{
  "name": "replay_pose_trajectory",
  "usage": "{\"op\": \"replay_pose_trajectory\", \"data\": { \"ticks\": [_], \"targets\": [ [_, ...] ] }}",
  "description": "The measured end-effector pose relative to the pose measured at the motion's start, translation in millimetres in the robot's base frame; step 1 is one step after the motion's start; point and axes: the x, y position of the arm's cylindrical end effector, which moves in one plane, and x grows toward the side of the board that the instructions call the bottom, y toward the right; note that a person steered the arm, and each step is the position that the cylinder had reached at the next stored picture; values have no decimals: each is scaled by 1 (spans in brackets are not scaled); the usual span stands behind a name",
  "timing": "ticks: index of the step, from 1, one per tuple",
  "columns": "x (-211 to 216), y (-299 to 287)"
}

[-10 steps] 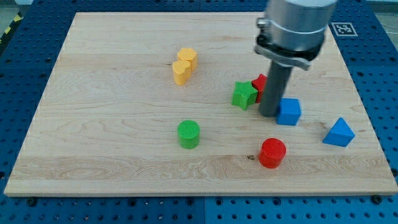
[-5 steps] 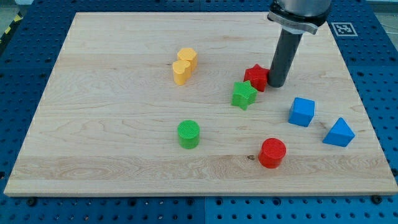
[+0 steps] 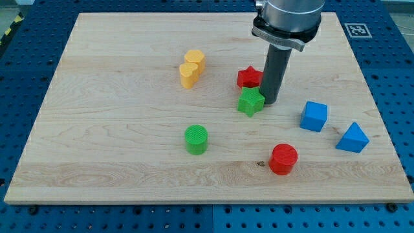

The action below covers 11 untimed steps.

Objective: Push green star towards left of green circle

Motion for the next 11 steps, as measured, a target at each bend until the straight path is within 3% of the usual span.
{"op": "replay_pose_trajectory", "data": {
  "ticks": [4,8,11],
  "targets": [
    [-14,-50],
    [35,-52],
    [23,-125]
  ]
}}
